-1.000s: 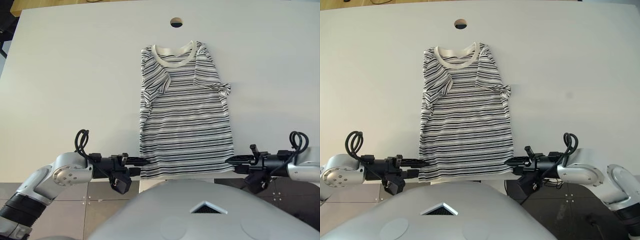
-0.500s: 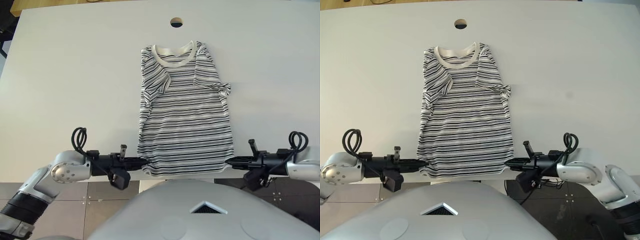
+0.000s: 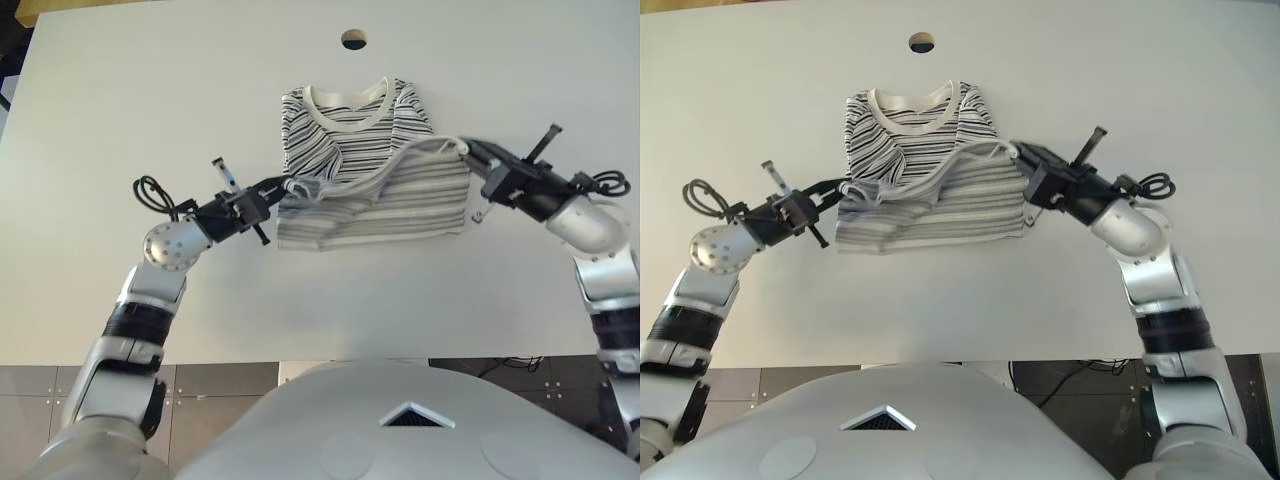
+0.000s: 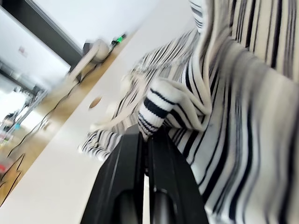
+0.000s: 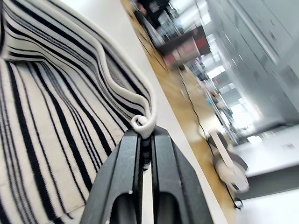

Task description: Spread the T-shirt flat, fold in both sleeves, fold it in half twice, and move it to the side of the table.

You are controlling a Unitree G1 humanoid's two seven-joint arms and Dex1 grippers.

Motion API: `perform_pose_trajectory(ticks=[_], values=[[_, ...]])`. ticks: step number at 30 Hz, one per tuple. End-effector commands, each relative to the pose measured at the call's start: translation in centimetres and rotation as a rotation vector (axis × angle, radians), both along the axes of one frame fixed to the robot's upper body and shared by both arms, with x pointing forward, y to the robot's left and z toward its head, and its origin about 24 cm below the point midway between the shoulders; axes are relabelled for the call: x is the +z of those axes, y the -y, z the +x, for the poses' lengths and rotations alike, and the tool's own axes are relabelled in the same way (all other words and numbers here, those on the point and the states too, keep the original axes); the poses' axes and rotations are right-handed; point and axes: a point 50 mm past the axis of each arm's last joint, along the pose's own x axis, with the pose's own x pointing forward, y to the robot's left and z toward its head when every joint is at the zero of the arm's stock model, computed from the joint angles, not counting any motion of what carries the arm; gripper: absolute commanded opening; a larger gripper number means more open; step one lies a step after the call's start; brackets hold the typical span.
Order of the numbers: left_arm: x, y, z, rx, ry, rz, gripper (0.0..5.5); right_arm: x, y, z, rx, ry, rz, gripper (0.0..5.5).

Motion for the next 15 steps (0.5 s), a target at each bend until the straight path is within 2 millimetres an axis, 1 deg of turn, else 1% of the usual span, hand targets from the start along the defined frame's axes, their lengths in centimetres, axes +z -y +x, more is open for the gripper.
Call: perform_pose_trajectory(ticks=[1,4,7,11,15], values=[[-0.4,0.3,3.5,0.114,0.015,0.026,0.11,-1.4,-0.5,3.2,-0.112,0.025,-0.003,0.10],[0.0,0.7,5.8,0.180,0.044,0.033,0.11,-2.1,-0.9,4.9,-0.166,0.041,0.014,0.10],[0.6,1.0,7.3,0.229,0.072,0.020,0.11,-2.6,-1.3,6.4,-0.218,0.049,0.016,0.10],[0.8,1.1,8.4,0.279,0.076,0.026,0.11,-2.9,-1.8,7.8,-0.259,0.054,0.019,0.10],[0.6,1.1,9.0,0.324,0.066,0.044,0.11,-2.8,-2.3,8.7,-0.276,0.053,0.012,0.10]])
